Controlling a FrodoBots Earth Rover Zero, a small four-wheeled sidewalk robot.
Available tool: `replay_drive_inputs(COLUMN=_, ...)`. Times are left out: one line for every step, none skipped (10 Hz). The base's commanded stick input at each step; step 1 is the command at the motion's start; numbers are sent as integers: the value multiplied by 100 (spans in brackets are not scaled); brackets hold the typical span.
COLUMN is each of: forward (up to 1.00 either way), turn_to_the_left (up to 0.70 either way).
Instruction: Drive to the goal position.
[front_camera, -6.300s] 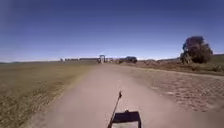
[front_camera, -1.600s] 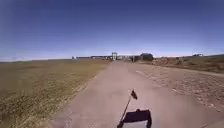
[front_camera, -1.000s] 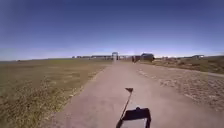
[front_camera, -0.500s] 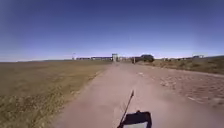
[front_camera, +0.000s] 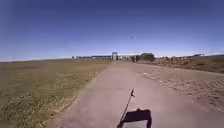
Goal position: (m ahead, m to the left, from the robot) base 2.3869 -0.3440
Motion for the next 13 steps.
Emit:
replay_drive_inputs(forward=100, turn_to_the_left=0)
replay_drive_inputs(forward=100, turn_to_the_left=0)
replay_drive_inputs(forward=100, turn_to_the_left=0)
replay_drive_inputs(forward=100, turn_to_the_left=-1)
replay_drive_inputs(forward=100, turn_to_the_left=-3)
replay_drive_inputs(forward=100, turn_to_the_left=-7)
replay_drive_inputs(forward=100, turn_to_the_left=-15)
replay_drive_inputs(forward=100, turn_to_the_left=-24)
replay_drive_inputs(forward=100, turn_to_the_left=-32)
replay_drive_inputs(forward=100, turn_to_the_left=0)
replay_drive_inputs(forward=100, turn_to_the_left=0)
replay_drive_inputs(forward=100, turn_to_the_left=0)
replay_drive_inputs(forward=100, turn_to_the_left=0)
